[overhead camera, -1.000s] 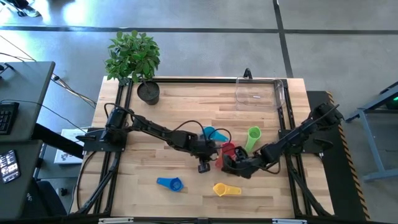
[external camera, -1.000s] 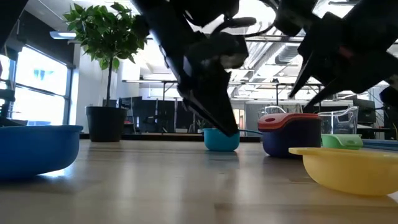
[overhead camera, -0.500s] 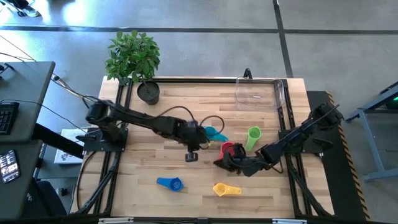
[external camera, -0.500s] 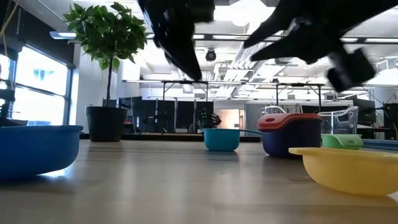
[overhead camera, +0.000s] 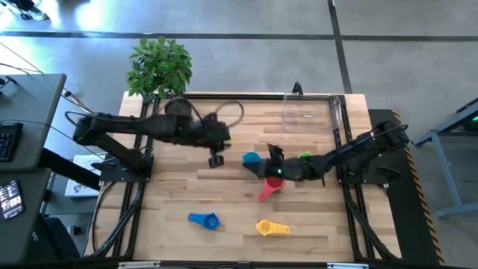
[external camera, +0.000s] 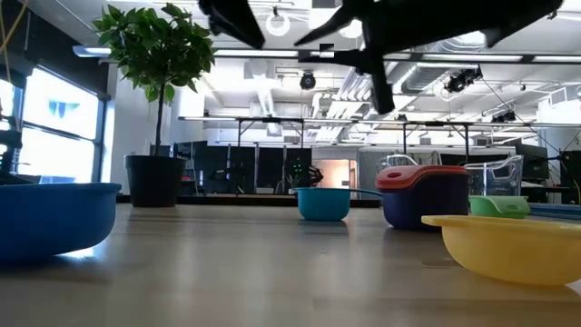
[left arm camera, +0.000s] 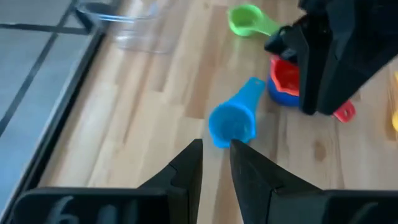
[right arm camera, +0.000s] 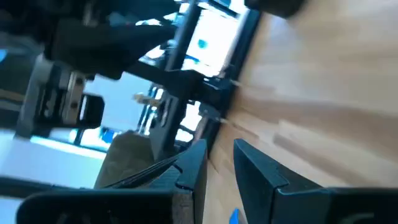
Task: Nest measuring cups in basket
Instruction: Stack the light blue measuring cup on top of the red measuring cup
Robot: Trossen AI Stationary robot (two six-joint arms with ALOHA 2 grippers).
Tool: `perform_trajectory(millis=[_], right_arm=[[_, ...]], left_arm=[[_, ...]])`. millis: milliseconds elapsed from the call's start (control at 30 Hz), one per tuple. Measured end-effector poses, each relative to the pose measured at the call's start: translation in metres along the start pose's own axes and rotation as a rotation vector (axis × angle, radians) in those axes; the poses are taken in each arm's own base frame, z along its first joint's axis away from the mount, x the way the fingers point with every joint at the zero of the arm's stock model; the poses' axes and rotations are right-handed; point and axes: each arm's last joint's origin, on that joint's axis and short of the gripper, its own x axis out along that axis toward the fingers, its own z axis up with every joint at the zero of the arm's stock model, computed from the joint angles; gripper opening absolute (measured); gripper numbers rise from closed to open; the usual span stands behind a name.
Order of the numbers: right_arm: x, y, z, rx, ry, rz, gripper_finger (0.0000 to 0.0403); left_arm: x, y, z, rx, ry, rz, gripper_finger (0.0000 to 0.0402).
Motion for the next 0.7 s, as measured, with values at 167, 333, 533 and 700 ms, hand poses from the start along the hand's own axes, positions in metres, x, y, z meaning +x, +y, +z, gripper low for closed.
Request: perform_trajectory(millis=[167, 333, 533, 700], right_arm=[[0.013, -0.003, 0.031, -0.115, 0.019, 0.094, 0.0071], [0.022, -0.009, 0.063, -0.211, 0.047, 0.179, 0.0071], [0.025, -0.011, 0.097, -0.343, 0.045, 0.324, 0.0071], [0.022, -0.009, 0.125, -0.415, 0.015, 0.480, 0.0071]], left_arm=[[-0.027, 0.024, -0.003, -0.093, -0.037, 0.047, 0.0074], [-0.048, 0.041, -0.004, -0.176, -0.099, 0.079, 0.0074], [-0.066, 0.058, -0.011, -0.296, -0.111, 0.121, 0.0074], [-0.081, 0.069, -0.021, -0.397, -0.087, 0.158, 0.0074]])
